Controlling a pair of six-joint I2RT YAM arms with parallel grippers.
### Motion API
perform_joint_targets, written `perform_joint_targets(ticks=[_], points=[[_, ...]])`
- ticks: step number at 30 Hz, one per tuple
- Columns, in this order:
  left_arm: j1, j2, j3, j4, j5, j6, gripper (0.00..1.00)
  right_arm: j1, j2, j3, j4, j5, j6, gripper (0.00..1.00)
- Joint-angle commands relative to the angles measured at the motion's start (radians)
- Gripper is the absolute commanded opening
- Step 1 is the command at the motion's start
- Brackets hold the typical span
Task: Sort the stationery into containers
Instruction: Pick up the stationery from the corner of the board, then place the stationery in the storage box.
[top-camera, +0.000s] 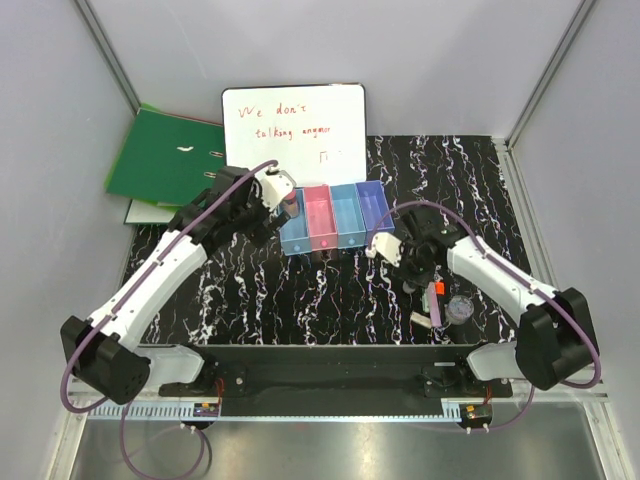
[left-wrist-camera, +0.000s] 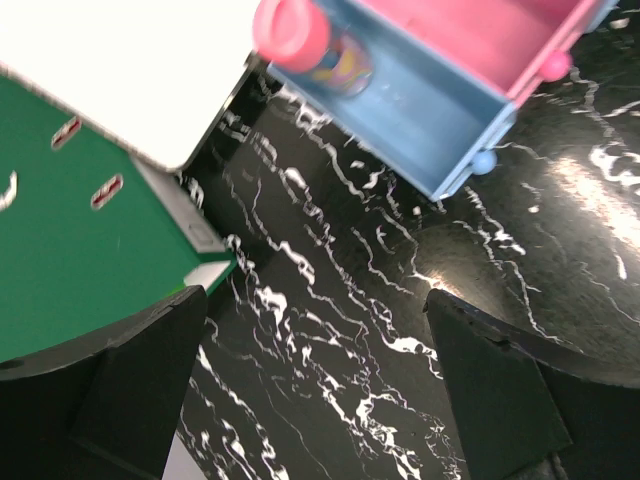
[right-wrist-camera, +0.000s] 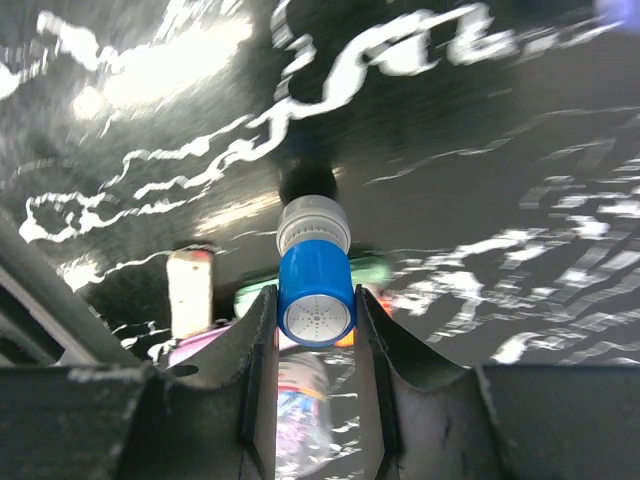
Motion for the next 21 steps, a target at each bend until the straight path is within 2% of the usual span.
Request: perform_joint_targets(ticks=[1,8,17,21], points=[[0.025,-0.048,-0.036,0.099,-0.077,-0.086,0.99,0.011,0.008,0.197,0.018,0.021,0.058,0.00],[0.045,-0.100,-0.099,0.153,-0.018,-0.138,0.99,0.013,0.176,0.516,0.059,0.011,0.234,0.00],[0.045,-0.159,-0.136,0.153,-0.033,-0.173,0.99,0.025,0.537,0.880,0.085,-0.016,0.235,0.00],[0.045,-0.202,-0.157,0.153,-0.037,-0.153,0.99,0.080,0.667,1.012,0.082,-0.011,0.216,0.00]])
